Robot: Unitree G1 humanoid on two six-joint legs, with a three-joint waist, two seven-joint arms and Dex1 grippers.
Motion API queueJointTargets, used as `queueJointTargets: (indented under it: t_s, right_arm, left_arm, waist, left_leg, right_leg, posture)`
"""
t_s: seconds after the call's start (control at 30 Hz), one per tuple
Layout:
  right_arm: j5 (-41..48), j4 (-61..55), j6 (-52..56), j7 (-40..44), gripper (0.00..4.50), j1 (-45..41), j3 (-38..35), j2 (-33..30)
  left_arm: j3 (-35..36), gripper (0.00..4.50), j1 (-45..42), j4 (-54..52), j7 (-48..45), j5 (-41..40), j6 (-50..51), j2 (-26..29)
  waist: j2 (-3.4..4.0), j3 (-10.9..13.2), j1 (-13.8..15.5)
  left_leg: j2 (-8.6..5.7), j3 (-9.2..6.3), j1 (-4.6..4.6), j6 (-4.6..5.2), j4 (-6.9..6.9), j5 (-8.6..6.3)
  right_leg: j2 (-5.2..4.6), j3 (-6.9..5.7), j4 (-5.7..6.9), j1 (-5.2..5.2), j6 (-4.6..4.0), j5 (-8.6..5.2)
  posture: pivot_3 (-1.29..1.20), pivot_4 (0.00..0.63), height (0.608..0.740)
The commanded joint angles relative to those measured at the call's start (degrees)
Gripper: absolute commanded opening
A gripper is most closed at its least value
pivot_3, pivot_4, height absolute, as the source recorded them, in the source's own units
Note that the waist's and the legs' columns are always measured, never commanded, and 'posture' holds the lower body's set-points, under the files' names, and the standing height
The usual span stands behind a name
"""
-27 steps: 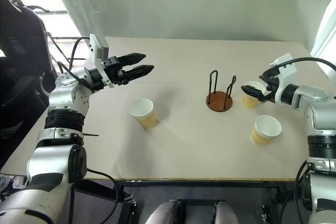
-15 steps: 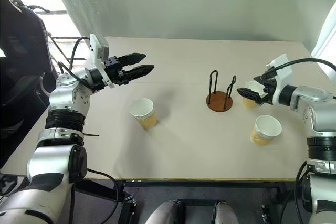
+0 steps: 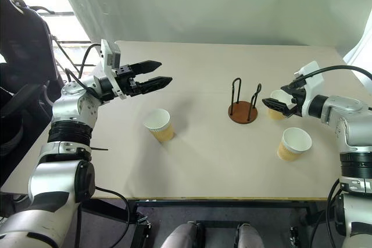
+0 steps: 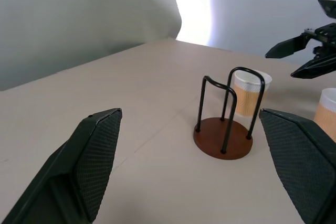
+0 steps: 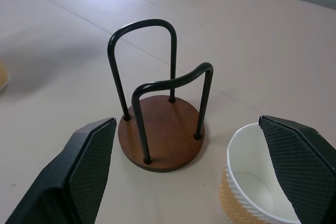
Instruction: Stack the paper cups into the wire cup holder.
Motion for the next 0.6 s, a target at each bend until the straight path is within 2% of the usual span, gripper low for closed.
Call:
queueJointTargets:
  t_s: [0.03,0.27,0.6]
  right_arm:
    - [2.4,-3.8,4.2,-0.4,4.50,-0.4,-1.3,-0.5]
    - [4.1,-9.4,8.1,3.1,4.50,2.8,0.5,-3.2]
    - [1.1,-10.3,6.8,-0.4,4.50,1.4,4.8,-0.4]
  left_arm:
    - [0.1,4.49,-1.9,0.2,0.0,1.2,-3.5,0.5]
    - [-1.1,4.49,-2.0,0.4,-2.5,1.4,-3.0,0.5]
    - [-1.3,4.49,-2.1,0.0,-2.9,1.4,-2.8,0.5]
  waist:
    - [0.00,0.0,0.0]
    - [-0.01,0.0,0.0]
    - [-0.01,0.0,-0.1]
  left_leg:
    - [0.00,0.00,0.01,0.01,0.00,0.01]
    - [-0.05,0.00,-0.03,0.05,0.00,-0.01]
    - [-0.04,0.00,0.01,0.08,0.02,0.02]
  right_leg:
    - [0.00,0.00,0.00,0.01,0.00,0.00]
    - [-0.01,0.02,-0.03,0.02,0.07,-0.06]
    - [0.00,0.03,0.00,0.03,0.25,-0.15]
  posture:
    - [0.00,0.150,0.740]
    - [0.00,0.150,0.740]
    - [0.00,0.150,0.740]
